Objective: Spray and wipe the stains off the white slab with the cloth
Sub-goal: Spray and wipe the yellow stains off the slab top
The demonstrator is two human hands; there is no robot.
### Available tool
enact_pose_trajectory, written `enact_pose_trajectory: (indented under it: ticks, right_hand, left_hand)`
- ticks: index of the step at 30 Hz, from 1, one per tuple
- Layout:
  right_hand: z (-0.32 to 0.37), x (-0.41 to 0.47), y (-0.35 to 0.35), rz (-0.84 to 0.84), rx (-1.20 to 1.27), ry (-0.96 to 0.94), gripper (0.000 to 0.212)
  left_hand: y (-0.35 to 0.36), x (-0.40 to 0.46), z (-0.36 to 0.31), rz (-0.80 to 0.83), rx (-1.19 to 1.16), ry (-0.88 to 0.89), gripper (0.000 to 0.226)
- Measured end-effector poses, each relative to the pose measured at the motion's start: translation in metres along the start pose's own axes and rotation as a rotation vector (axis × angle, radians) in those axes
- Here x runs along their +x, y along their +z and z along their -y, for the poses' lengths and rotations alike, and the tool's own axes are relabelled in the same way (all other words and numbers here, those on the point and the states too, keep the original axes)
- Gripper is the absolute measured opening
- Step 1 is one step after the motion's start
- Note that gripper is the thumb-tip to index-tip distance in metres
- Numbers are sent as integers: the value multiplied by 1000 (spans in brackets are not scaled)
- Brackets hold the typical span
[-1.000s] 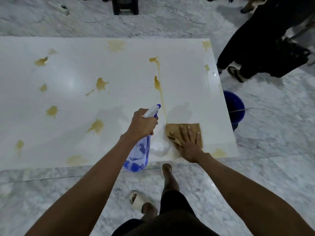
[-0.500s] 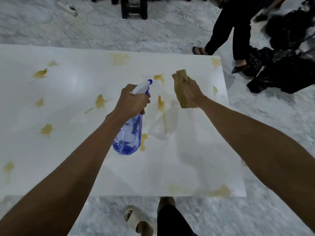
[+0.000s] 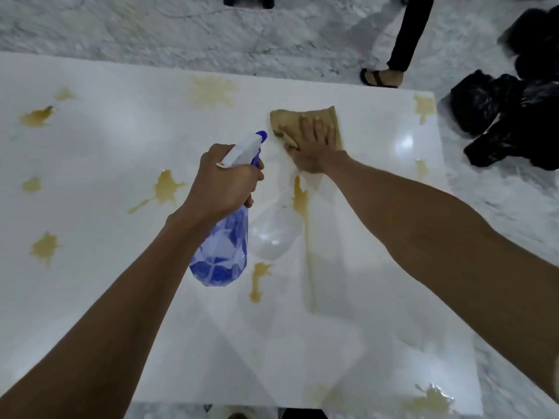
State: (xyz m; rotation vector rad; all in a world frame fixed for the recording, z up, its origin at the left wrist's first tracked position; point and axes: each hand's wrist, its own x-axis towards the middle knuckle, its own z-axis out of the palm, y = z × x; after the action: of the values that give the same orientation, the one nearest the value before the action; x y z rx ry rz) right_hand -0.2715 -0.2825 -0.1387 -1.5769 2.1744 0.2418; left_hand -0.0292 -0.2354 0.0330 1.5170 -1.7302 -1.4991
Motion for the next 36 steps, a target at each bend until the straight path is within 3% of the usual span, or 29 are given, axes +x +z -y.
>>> enact_pose_trajectory:
  ticks: [9, 12, 15, 19, 22, 25, 28, 31, 34, 36]
  right_hand:
    - [53, -188, 84, -65, -37, 2, 57]
    - [68, -253, 123, -69, -10, 0, 62]
    - [88, -319, 153, -80, 46, 1, 68]
    - [110, -380, 165, 143, 100, 51, 61]
    - [115, -397, 142, 264, 518, 72, 61]
    - [126, -416, 95, 92, 1140, 73, 38]
    - [136, -425, 57, -20, 1581, 120, 42]
    - [156, -420, 34, 29, 2037, 4, 53]
    - [181, -415, 15, 40, 2192, 14, 62]
    - [194, -412, 5, 60, 2225, -11, 63]
  left_hand:
    - [-29, -111, 29, 66, -34, -48, 30]
    - [-40, -156, 48, 88, -33, -65, 37]
    - [-51, -197, 64, 121, -4, -92, 30]
    - [-61, -235, 80, 167, 19, -93, 30]
    - [-70, -252, 80, 196, 46, -96, 26]
    - [-79, -260, 73, 194, 51, -97, 33]
    - [-90, -261, 62, 184, 89, -62, 26]
    - [-104, -262, 50, 171, 131, -41, 26]
    - [-118, -263, 38, 164, 221, -33, 9]
    - [-126, -262, 34, 136, 264, -34, 13]
